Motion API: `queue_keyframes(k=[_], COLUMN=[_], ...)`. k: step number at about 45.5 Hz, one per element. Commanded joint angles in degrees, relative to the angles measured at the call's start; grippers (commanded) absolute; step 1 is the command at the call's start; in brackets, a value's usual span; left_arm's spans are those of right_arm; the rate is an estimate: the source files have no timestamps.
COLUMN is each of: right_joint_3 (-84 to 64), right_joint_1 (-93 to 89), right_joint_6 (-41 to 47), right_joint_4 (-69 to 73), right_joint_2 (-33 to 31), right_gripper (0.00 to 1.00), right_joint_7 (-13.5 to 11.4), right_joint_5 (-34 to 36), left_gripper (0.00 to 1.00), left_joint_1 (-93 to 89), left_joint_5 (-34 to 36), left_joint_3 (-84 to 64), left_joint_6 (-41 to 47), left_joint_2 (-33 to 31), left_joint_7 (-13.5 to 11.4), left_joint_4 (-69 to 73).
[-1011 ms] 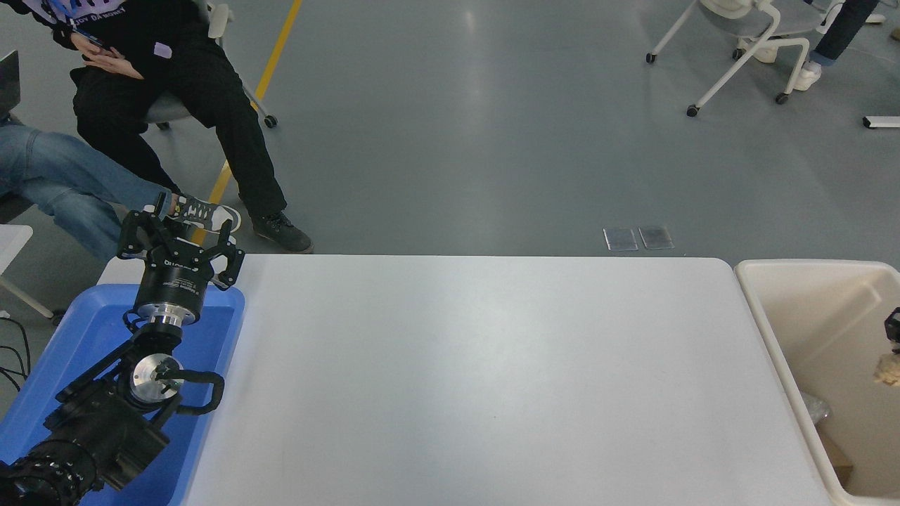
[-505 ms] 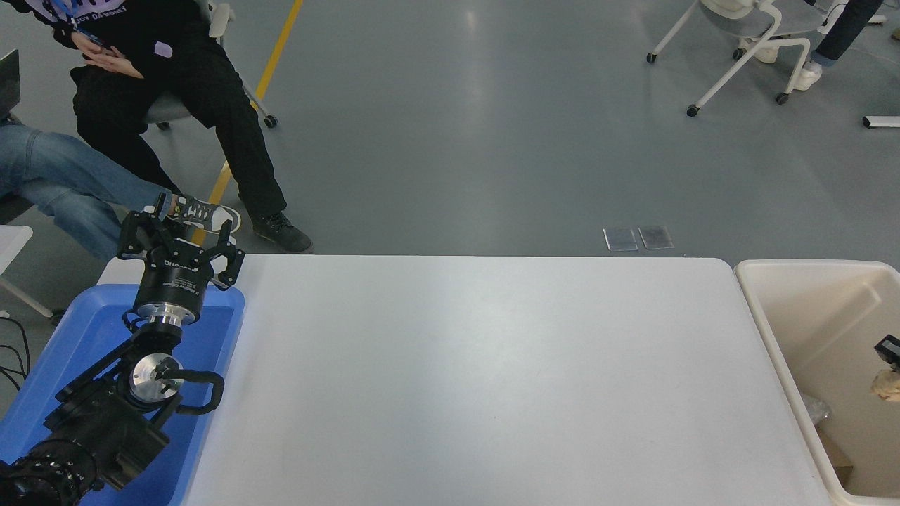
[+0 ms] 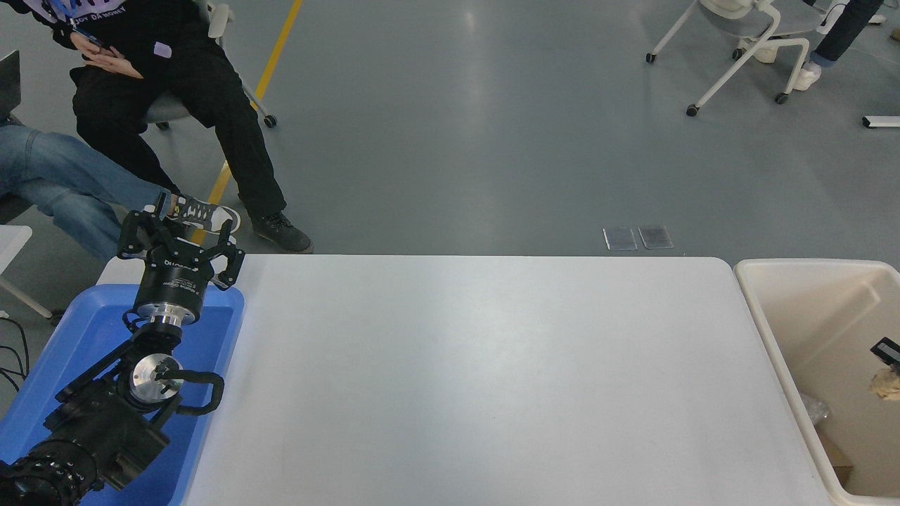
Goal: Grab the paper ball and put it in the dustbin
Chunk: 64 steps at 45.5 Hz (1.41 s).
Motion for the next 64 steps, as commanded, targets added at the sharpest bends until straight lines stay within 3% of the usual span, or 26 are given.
queue_keyframes(k=[1, 19, 22, 31, 42, 49, 50, 58, 64], right_joint_3=[0.07, 0.24, 0.24, -2.21, -25.58, -35.43, -36.66, -37.73, -38.78], right_joint_1=[-0.17, 2.63, 6.32, 19.85, 44.27, 65.20, 70.09, 80.32, 86.04], right_joint_6=[-6.53, -6.44, -6.27, -6.00, -1.44, 9.53, 16.86, 42.31, 43.48], right_joint_4=[0.34, 5.25, 10.42, 34.85, 54.81, 66.95, 67.92, 67.84, 68.10], right_joint_2=[0.99, 0.55, -0.68, -13.24, -14.40, -12.29, -11.07, -4.91, 1.59], right_gripper=[0.95, 1.00, 1.00, 1.00, 1.00, 1.00, 1.00, 1.00, 1.00], right_joint_7=[0.03, 0.03, 0.03, -0.06, 0.03, -0.06, -0.06, -0.14, -0.15], right_joint_5=[0.01, 0.01, 0.01, -0.95, -0.87, -0.60, -0.60, -1.04, -0.96], left_gripper=[0.99, 0.99, 0.99, 0.99, 0.99, 0.99, 0.99, 0.99, 0.99], left_joint_1=[0.00, 0.00, 0.00, 0.00, 0.00, 0.00, 0.00, 0.00, 0.00], left_joint_5=[0.00, 0.00, 0.00, 0.00, 0.00, 0.00, 0.00, 0.00, 0.00], left_joint_3=[0.00, 0.00, 0.00, 0.00, 0.00, 0.00, 0.00, 0.00, 0.00], left_joint_6=[0.00, 0.00, 0.00, 0.00, 0.00, 0.00, 0.00, 0.00, 0.00], left_joint_2=[0.00, 0.00, 0.00, 0.00, 0.00, 0.00, 0.00, 0.00, 0.00], left_joint_7=[0.00, 0.00, 0.00, 0.00, 0.00, 0.00, 0.00, 0.00, 0.00], left_joint_4=[0.00, 0.00, 0.00, 0.00, 0.00, 0.00, 0.00, 0.00, 0.00])
